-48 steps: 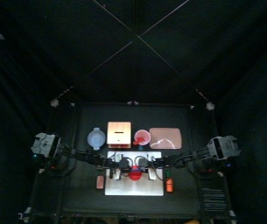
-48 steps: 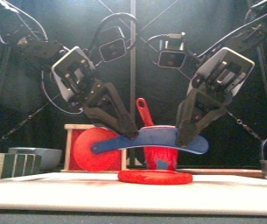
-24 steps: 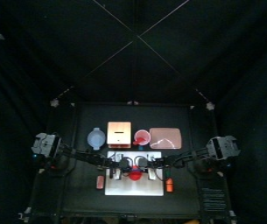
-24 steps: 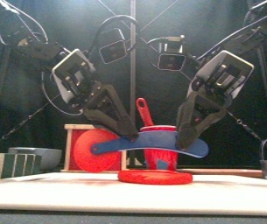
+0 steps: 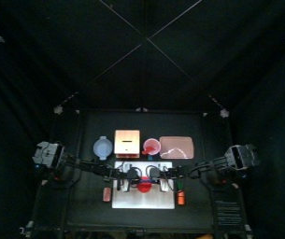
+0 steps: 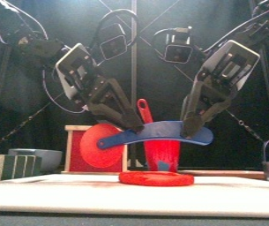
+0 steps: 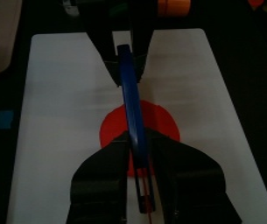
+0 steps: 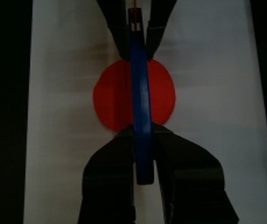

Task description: Cut dough in half

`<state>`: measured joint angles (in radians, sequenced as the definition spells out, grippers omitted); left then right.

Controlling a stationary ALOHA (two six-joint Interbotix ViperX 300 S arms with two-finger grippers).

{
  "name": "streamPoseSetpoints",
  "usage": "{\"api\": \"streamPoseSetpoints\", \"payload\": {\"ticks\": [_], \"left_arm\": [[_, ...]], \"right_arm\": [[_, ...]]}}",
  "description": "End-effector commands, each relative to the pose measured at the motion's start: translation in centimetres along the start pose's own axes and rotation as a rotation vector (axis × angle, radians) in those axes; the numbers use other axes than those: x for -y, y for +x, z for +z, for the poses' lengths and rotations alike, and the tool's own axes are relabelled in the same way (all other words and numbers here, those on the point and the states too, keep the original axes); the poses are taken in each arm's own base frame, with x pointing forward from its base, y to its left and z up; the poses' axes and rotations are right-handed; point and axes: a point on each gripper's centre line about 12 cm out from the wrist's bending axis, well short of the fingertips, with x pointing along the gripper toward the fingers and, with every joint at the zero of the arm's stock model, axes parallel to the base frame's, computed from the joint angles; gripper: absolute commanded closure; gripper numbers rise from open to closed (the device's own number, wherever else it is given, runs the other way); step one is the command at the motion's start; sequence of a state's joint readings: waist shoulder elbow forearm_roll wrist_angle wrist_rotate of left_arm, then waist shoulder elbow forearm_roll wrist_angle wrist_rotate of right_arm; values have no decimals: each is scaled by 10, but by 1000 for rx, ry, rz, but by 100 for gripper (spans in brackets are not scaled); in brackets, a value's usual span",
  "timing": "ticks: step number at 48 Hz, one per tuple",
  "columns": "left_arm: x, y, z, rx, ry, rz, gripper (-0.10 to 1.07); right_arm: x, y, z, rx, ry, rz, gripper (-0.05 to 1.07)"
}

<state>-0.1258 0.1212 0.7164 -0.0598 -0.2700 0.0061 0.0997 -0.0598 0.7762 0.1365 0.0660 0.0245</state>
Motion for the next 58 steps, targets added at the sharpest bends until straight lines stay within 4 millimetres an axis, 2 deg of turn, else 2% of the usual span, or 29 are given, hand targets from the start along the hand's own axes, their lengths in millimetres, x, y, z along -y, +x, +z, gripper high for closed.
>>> {"api": "streamPoseSetpoints", "payload": {"ticks": [1, 22, 41, 58], "left_arm": [[-1, 0, 13, 46, 2, 2, 42], [0, 2, 5, 25, -3, 0, 42], [-1, 9, -9, -21, -4, 3, 42], [0, 9, -11, -38, -3, 1, 42]], "right_arm": [[-2, -10, 17, 78, 2, 7, 77], [-1, 5, 11, 70, -1, 2, 77], [-1, 9, 12, 86, -2, 2, 77], [-2, 14, 10, 93, -4, 3, 77]]}}
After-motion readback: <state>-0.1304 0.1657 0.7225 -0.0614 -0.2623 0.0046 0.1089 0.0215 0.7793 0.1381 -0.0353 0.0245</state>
